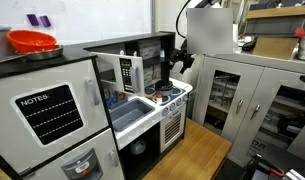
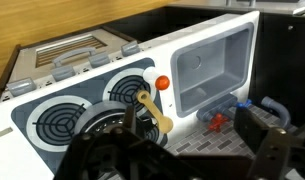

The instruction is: Remove the black lid from the grey pot, place the white and red shaker inside the sink

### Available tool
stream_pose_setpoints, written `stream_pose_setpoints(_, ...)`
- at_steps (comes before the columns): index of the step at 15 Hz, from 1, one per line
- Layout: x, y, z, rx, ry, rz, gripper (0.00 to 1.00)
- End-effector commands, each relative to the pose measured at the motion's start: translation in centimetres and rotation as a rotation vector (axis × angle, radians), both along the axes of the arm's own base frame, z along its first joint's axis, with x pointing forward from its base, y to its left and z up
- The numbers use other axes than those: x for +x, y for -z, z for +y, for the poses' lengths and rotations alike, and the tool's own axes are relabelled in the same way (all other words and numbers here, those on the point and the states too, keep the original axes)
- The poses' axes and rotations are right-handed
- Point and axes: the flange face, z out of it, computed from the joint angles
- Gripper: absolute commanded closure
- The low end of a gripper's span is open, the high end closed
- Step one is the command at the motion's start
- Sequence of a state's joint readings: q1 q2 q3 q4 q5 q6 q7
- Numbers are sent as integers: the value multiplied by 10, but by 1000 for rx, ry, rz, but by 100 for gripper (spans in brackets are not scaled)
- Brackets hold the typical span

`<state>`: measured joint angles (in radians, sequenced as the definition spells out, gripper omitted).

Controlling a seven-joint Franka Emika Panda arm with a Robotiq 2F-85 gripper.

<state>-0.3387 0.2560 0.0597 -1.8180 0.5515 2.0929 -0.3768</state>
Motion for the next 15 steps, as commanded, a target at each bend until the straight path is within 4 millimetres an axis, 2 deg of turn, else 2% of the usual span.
stream_pose_setpoints(1, 0, 0, -1, 0, -1, 2, 0)
stream_pose_setpoints(5, 0, 0, -1, 0, -1, 2, 0)
stream_pose_setpoints(8, -4, -10, -8, -152, -19, 100, 0)
stream_pose_setpoints(11, -2, -24, -9, -293, -66, 188, 0)
stream_pose_setpoints(15, 15, -49, 3, -408, -165, 210, 0)
